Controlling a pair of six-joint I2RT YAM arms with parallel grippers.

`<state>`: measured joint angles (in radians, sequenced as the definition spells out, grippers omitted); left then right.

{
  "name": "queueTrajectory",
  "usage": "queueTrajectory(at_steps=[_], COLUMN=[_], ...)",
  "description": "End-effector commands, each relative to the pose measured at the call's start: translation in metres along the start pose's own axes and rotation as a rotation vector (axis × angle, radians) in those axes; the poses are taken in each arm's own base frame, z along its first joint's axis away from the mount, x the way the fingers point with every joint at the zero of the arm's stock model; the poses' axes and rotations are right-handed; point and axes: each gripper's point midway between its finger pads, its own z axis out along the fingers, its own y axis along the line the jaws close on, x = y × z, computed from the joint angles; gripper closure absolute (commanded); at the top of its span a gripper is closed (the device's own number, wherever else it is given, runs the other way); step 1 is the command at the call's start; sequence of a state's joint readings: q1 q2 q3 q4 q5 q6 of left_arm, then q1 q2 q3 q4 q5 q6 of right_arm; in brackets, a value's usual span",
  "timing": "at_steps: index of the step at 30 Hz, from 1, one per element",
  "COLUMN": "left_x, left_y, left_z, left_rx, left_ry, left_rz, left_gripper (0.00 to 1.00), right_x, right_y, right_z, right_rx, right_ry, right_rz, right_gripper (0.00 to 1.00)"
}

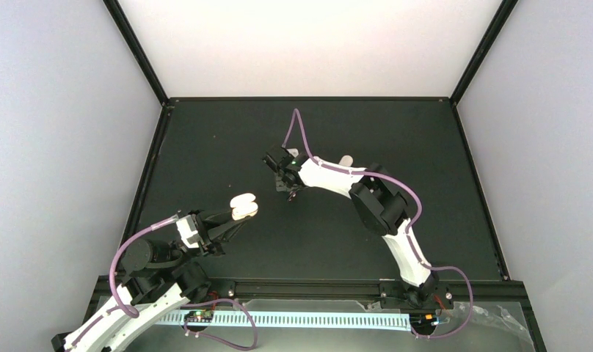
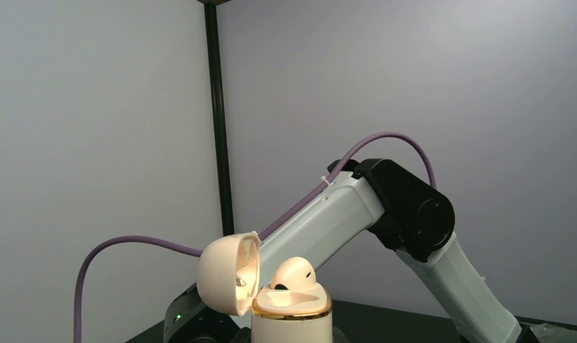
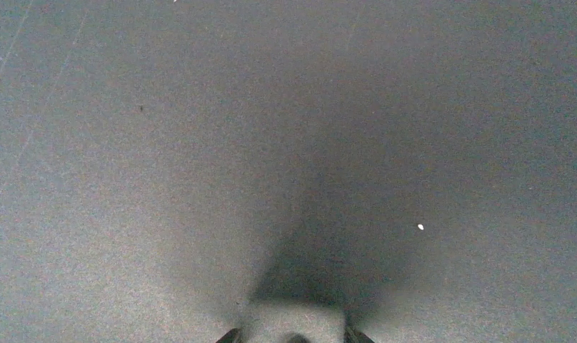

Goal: Insert the wireless bluetooth earbuds into the charging case
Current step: Pick up the earbud from the center of the board.

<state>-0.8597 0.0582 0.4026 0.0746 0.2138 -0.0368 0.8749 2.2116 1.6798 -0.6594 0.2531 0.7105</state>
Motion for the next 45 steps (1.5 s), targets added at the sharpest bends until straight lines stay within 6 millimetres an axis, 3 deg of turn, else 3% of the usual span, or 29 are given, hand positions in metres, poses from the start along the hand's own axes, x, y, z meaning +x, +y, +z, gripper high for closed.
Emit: queueTrajectory(at_steps=[1,21,45], left_x=[-0.008,-0.01,-0.01], left_y=[-0.004,-0.007,-0.006], left_z=[-0.003,-0.002,-0.003], left_rx=[0.016,0.034,0.031], left_ry=[-0.025,-0.03,-0.029], left_rz=[-0.004,-0.011,-0.01], left_gripper=[0.98,0.99,0.99], right_x=[0.014,0.034,0.044], right_y=[-0.007,-0.003,0.001], right_z=[0.007,0.003,0.01], right_rx=[0.046,0.078,0.055], right_ry=[0.045,0.11,0.143], right_rz=[-0.042,-0.109,-0.108], right_gripper=[0.64,0.65,0.79])
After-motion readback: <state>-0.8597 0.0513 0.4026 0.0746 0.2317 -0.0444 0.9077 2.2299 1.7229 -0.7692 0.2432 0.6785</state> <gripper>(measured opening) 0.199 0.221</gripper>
